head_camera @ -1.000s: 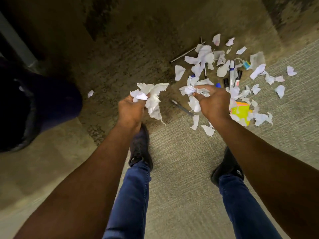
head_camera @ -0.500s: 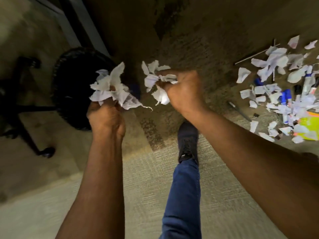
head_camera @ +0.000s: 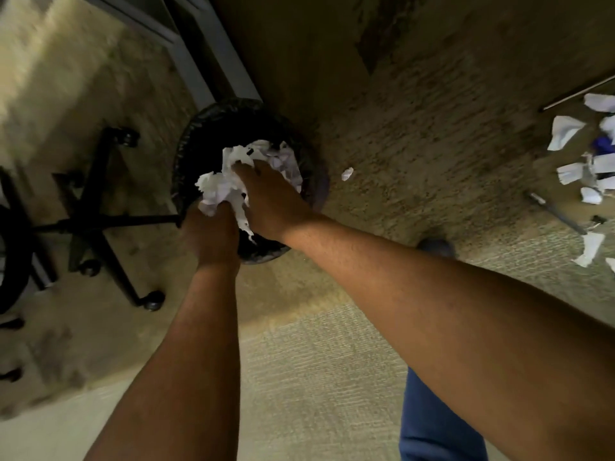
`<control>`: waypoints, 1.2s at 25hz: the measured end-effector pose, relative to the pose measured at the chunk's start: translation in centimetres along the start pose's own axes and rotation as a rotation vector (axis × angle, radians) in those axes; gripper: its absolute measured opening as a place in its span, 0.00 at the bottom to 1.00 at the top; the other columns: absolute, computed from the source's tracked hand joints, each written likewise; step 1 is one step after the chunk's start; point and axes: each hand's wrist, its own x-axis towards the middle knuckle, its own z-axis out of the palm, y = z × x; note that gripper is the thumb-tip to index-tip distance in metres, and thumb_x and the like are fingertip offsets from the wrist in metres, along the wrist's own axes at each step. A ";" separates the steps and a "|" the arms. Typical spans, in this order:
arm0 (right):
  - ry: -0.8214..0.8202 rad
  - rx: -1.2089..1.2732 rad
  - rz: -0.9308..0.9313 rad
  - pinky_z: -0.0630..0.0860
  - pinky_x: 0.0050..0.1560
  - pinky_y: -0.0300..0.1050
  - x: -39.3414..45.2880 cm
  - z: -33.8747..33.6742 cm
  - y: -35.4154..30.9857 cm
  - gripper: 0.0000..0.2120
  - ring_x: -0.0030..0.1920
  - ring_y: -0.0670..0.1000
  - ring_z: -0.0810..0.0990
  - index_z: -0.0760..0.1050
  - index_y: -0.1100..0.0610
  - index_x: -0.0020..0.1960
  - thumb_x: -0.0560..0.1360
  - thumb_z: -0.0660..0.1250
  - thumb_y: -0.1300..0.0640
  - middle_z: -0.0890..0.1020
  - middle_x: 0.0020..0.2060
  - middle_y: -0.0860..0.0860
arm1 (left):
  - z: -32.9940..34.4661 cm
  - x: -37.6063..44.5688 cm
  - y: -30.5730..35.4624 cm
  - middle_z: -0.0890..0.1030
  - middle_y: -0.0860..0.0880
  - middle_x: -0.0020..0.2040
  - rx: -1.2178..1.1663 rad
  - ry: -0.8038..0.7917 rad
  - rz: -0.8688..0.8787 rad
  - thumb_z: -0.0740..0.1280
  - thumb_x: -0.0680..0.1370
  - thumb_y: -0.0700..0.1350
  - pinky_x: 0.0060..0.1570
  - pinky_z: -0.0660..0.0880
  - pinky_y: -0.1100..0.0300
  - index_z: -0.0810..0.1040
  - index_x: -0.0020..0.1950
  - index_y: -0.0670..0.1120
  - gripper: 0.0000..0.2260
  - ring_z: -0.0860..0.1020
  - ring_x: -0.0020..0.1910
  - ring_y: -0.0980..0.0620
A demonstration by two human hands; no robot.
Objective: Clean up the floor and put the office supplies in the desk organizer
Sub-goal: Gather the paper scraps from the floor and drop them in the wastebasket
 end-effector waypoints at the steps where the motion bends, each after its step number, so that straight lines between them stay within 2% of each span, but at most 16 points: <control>1: -0.056 -0.042 0.004 0.62 0.71 0.53 0.5 0.5 -0.1 0.32 0.74 0.60 0.57 0.50 0.55 0.77 0.78 0.62 0.60 0.56 0.75 0.59 | 0.1 0.4 -0.4 0.80 0.38 0.48 -0.042 -0.101 -0.026 0.62 0.74 0.38 0.43 0.74 0.51 0.78 0.48 0.41 0.07 0.78 0.47 0.45; 2: -0.088 -0.100 0.000 0.60 0.72 0.55 0.9 0.9 -0.1 0.36 0.75 0.61 0.54 0.47 0.55 0.78 0.77 0.64 0.59 0.52 0.76 0.59 | 0.2 0.9 -0.8 0.80 0.35 0.51 -0.068 -0.170 -0.048 0.62 0.73 0.36 0.43 0.73 0.50 0.77 0.51 0.40 0.09 0.78 0.48 0.44; 4: -0.066 -0.204 -0.040 0.58 0.73 0.55 0.7 1.0 0.3 0.37 0.76 0.61 0.52 0.47 0.55 0.78 0.77 0.65 0.59 0.52 0.77 0.58 | 0.2 1.4 -1.5 0.80 0.37 0.55 -0.031 -0.203 -0.053 0.61 0.72 0.34 0.49 0.76 0.46 0.76 0.57 0.40 0.14 0.80 0.53 0.43; 8: 0.116 -0.233 -0.120 0.63 0.70 0.52 -1.8 -0.1 2.3 0.25 0.72 0.58 0.61 0.61 0.58 0.74 0.78 0.61 0.59 0.65 0.72 0.56 | 1.1 0.2 -2.3 0.80 0.41 0.58 0.067 -0.095 0.024 0.59 0.73 0.37 0.54 0.75 0.54 0.75 0.62 0.42 0.18 0.78 0.58 0.40; 10: 0.199 -0.216 -0.121 0.68 0.63 0.51 -3.3 -1.0 3.8 0.21 0.68 0.58 0.66 0.66 0.58 0.70 0.78 0.60 0.59 0.70 0.67 0.56 | 2.2 -1.3 -2.1 0.78 0.45 0.64 0.159 -0.011 0.070 0.60 0.76 0.41 0.63 0.71 0.57 0.73 0.67 0.46 0.19 0.75 0.63 0.46; 11: 0.238 -0.204 -0.120 0.70 0.60 0.51 -4.2 -1.6 4.6 0.20 0.65 0.58 0.69 0.69 0.59 0.69 0.77 0.61 0.60 0.73 0.65 0.57 | 2.8 -2.5 -2.0 0.77 0.46 0.65 0.177 0.047 0.114 0.60 0.77 0.43 0.64 0.70 0.60 0.73 0.68 0.46 0.19 0.75 0.64 0.49; 13: 0.341 -0.209 -0.133 0.72 0.54 0.51 -6.3 -3.0 6.5 0.18 0.59 0.59 0.73 0.73 0.62 0.64 0.75 0.64 0.61 0.76 0.60 0.58 | 4.2 -5.2 -1.5 0.80 0.46 0.59 0.135 0.152 0.279 0.61 0.78 0.46 0.58 0.75 0.58 0.76 0.63 0.44 0.16 0.78 0.58 0.48; 15: 0.438 -0.239 -0.123 0.74 0.52 0.51 -8.6 -4.4 8.7 0.16 0.55 0.60 0.76 0.75 0.63 0.61 0.74 0.64 0.61 0.78 0.56 0.59 | 5.9 -7.8 -1.1 0.81 0.43 0.50 0.118 0.197 0.490 0.62 0.77 0.44 0.47 0.78 0.53 0.79 0.55 0.42 0.11 0.80 0.49 0.44; 17: 0.437 -0.307 -0.065 0.74 0.54 0.52 -10.7 -6.0 11.3 0.16 0.55 0.59 0.76 0.76 0.61 0.60 0.74 0.61 0.59 0.79 0.56 0.58 | 8.5 -10.1 -0.8 0.80 0.41 0.44 0.135 0.136 0.604 0.62 0.76 0.41 0.41 0.77 0.52 0.80 0.50 0.40 0.08 0.80 0.42 0.42; 19: 0.396 -0.390 0.015 0.74 0.57 0.49 -12.3 -7.6 14.2 0.18 0.58 0.56 0.75 0.74 0.60 0.62 0.74 0.61 0.57 0.78 0.58 0.56 | 11.7 -11.9 -0.6 0.81 0.42 0.42 0.158 0.016 0.596 0.63 0.74 0.40 0.39 0.76 0.53 0.80 0.48 0.41 0.08 0.80 0.40 0.42; 20: 0.380 -0.419 0.053 0.74 0.59 0.49 -13.1 -8.3 15.9 0.19 0.59 0.56 0.75 0.73 0.59 0.64 0.74 0.63 0.56 0.78 0.59 0.56 | 13.4 -12.5 -0.7 0.81 0.42 0.44 0.174 -0.055 0.558 0.62 0.74 0.40 0.42 0.76 0.54 0.81 0.49 0.41 0.09 0.80 0.42 0.43; 22: 0.342 -0.460 0.113 0.73 0.60 0.51 -14.1 -9.5 19.3 0.22 0.61 0.56 0.74 0.72 0.60 0.66 0.74 0.64 0.54 0.77 0.62 0.57 | 17.0 -12.3 -1.4 0.81 0.43 0.54 0.275 -0.211 0.475 0.62 0.76 0.42 0.52 0.74 0.57 0.79 0.58 0.42 0.13 0.79 0.53 0.44; 25: 0.319 -0.511 0.166 0.73 0.62 0.55 -15.0 -10.7 24.8 0.26 0.63 0.60 0.73 0.69 0.62 0.68 0.74 0.66 0.51 0.74 0.65 0.60 | 22.3 -9.5 -2.9 0.71 0.40 0.70 0.465 -0.435 0.412 0.63 0.78 0.43 0.67 0.64 0.57 0.67 0.73 0.40 0.23 0.69 0.69 0.44; 28: 0.323 -0.539 0.223 0.72 0.61 0.58 -15.5 -11.3 31.0 0.29 0.64 0.64 0.72 0.68 0.63 0.69 0.73 0.68 0.49 0.72 0.66 0.64 | 27.0 -5.4 -4.9 0.59 0.39 0.77 0.651 -0.512 0.319 0.64 0.78 0.43 0.72 0.57 0.55 0.56 0.77 0.40 0.30 0.60 0.75 0.42; 30: 0.308 -0.536 0.271 0.71 0.62 0.59 -15.8 -11.1 34.8 0.30 0.65 0.65 0.71 0.67 0.63 0.70 0.73 0.67 0.49 0.71 0.67 0.64 | 29.2 -2.8 -6.2 0.60 0.38 0.76 0.719 -0.486 0.241 0.63 0.78 0.42 0.70 0.60 0.53 0.58 0.77 0.40 0.29 0.61 0.74 0.39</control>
